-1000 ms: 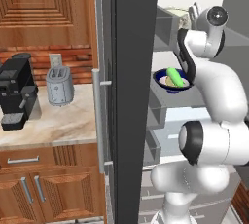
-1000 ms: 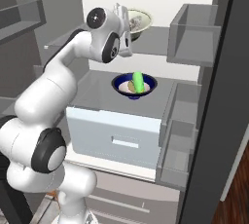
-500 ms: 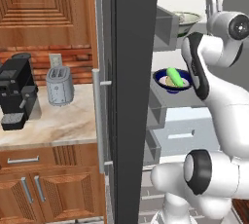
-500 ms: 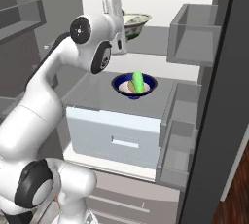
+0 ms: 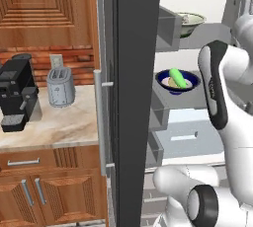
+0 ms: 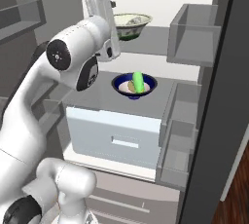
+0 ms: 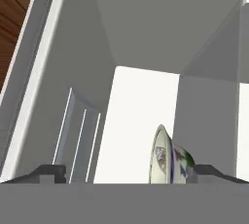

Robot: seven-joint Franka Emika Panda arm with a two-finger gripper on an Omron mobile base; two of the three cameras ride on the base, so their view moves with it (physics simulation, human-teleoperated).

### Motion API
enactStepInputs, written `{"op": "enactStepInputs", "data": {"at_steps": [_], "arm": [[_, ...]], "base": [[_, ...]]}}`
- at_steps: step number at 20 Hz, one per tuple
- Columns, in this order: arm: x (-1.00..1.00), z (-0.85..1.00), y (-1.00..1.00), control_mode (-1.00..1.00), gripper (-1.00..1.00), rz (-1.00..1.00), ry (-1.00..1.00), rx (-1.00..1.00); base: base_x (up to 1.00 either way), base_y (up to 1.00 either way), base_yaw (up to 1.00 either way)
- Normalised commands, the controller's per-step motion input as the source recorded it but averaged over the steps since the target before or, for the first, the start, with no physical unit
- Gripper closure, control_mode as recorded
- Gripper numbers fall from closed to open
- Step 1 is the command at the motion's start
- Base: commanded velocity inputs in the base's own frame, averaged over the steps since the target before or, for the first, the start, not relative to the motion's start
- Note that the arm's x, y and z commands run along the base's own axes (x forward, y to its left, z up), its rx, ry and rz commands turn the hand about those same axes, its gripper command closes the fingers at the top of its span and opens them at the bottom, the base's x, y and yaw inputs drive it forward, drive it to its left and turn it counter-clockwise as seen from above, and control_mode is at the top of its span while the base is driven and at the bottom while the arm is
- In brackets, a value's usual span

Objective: Place the bowl with the corn and lemon wedge on the second highest shelf of the fridge. Place the bowl with the fishs on the top shelf of the fridge.

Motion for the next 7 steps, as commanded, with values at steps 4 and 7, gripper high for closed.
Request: {"op": "enactStepInputs", "data": {"at_steps": [4,7], "arm": [[-1.00,-0.36,0.07,-1.00,-1.00,0.00,0.00,0.00],[-1.00,-1.00,0.35,-1.00,-1.00,0.00,0.13,-0.06]], "base": [[0.00,0.00,0.00],[0.00,0.00,0.00]]}}
